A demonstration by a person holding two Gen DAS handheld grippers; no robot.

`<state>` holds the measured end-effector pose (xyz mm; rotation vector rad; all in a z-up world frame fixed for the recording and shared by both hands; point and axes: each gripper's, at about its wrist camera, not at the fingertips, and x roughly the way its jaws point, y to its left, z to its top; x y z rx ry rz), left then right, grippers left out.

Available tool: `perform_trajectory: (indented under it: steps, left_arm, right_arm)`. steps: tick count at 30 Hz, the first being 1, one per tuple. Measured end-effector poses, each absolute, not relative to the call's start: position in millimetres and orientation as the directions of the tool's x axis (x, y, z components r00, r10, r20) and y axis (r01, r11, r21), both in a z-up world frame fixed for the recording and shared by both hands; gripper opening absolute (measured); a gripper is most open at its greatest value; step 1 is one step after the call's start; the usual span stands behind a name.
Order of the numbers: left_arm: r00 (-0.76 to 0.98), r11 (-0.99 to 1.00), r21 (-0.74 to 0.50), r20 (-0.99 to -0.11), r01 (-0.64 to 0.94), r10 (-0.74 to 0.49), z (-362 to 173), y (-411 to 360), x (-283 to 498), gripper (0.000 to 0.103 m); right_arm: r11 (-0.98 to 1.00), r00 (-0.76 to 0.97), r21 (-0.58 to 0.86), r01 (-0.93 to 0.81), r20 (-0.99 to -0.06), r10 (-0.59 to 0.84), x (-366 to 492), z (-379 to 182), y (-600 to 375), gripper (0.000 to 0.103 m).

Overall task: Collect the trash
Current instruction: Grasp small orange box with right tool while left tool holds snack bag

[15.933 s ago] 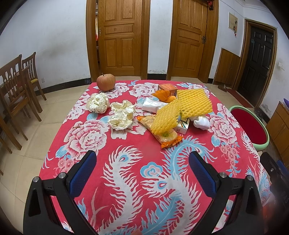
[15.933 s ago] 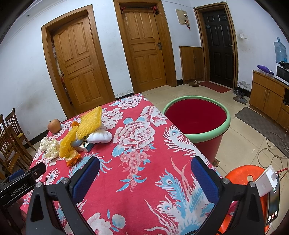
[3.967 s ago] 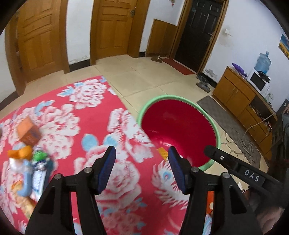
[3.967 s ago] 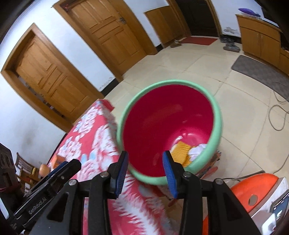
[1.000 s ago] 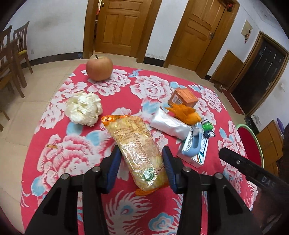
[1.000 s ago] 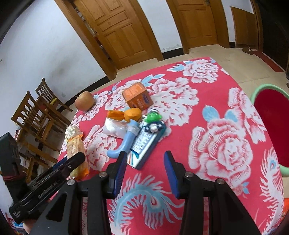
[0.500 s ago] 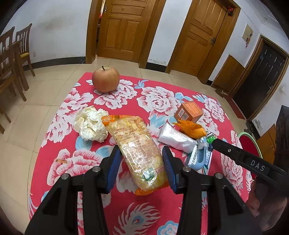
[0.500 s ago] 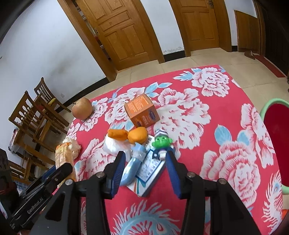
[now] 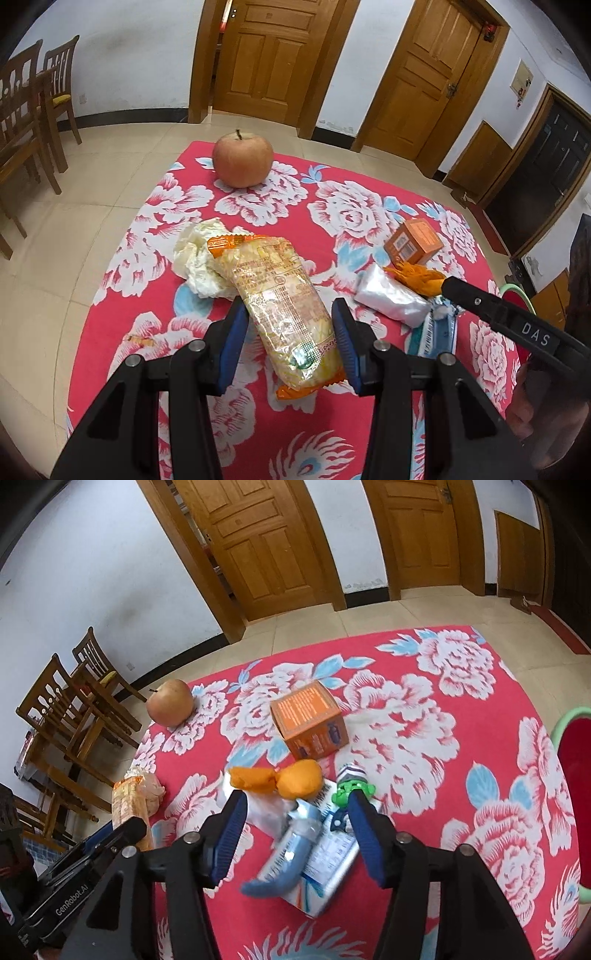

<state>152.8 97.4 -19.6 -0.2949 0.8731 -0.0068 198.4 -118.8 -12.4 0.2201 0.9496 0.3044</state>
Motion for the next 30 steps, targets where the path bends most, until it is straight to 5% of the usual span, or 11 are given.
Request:
perform_trajectory:
  steps: [8,15,27,30]
  left_arm:
    - [0.647,0.954,-0.267,-0.753,-0.134,-0.119,-20,105,154,0.047]
    - [0.646,0.955,-0.267,-0.754,-0.131,-0.122,-20,105,159,0.047]
    - [0.638,0.959,-0.256,-0.760,-0.122,-0.122,-24,99,164,0.047]
    - [0.639,0.959,-0.259,-0.759,-0.119,-0.125,-25,99,164,0.047]
  right_arm:
    - [0.939,0.561,0.290,-0.184,-0.753,0.342,210,-7,-104,0.068]
    - [0.953,0.583,0.245,-0.180,-0.753,0.304,230,-2,-100,0.093]
    - [0.966,0.591,0.187,-0.177,-0.765,0.257,254,-15,-89,0.093]
    - [0.969,0.583,0.180,-0.173,-0.774,0.247,260,-21,-88,0.087]
